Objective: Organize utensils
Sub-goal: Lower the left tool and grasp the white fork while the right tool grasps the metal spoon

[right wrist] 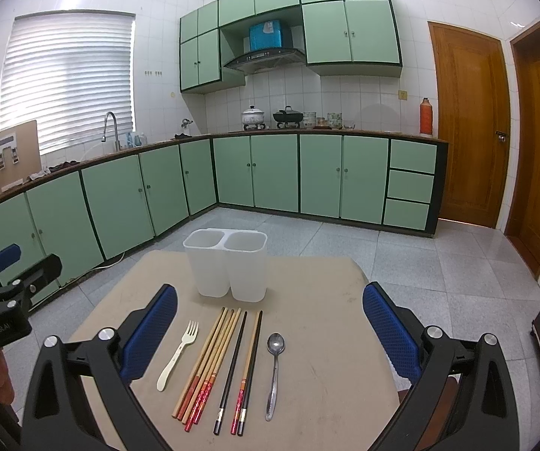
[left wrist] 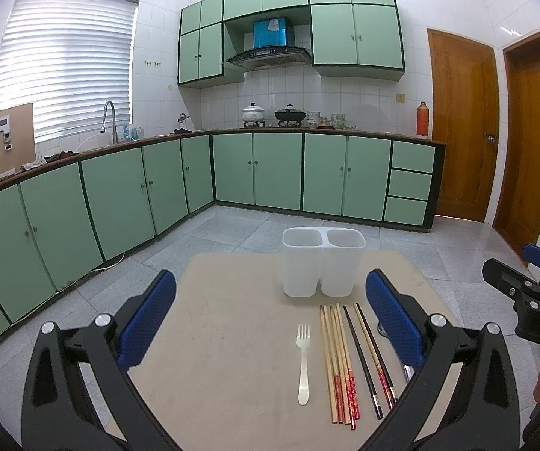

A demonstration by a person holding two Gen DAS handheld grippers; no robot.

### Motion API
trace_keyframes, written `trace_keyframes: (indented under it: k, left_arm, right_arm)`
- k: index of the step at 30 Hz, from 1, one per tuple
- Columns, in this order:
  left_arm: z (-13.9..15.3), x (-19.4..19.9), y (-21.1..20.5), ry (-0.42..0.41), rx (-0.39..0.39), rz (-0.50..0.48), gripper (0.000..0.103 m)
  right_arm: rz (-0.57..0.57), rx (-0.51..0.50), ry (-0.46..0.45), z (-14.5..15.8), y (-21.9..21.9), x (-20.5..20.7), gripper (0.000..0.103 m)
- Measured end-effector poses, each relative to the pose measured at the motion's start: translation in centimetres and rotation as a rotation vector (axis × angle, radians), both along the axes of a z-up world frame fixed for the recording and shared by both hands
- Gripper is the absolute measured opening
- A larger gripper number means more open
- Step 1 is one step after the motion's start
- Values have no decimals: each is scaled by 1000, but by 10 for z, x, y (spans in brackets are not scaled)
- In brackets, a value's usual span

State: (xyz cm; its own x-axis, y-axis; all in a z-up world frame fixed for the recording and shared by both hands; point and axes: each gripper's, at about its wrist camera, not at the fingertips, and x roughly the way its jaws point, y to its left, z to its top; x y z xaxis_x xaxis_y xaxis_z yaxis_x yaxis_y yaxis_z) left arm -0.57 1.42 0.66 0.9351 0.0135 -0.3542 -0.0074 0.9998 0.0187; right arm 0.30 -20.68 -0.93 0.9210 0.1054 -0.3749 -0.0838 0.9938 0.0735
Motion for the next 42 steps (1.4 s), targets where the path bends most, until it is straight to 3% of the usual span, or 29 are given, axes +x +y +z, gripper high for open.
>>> trace_keyframes:
  k: [8, 14, 30, 39, 42]
  left_arm:
    - [-11, 11, 3, 24, 5, 9, 98]
    - [-32, 37, 14, 102, 16, 40, 98]
    - [-118, 145, 10, 428, 31, -5, 98]
    - [-155, 185, -5, 527, 50, -26, 95]
    - [-164, 191, -7, 559, 40, -36, 90]
  right_arm:
    - [4, -13, 25, -7, -1, 8, 97]
    - [-15, -56, 115, -24, -3, 31, 96]
    - [86, -16, 524, -107, -6, 139, 67]
    - [116, -19, 642, -142, 0, 176, 56]
    - [123, -26, 669, -152, 2, 187, 53]
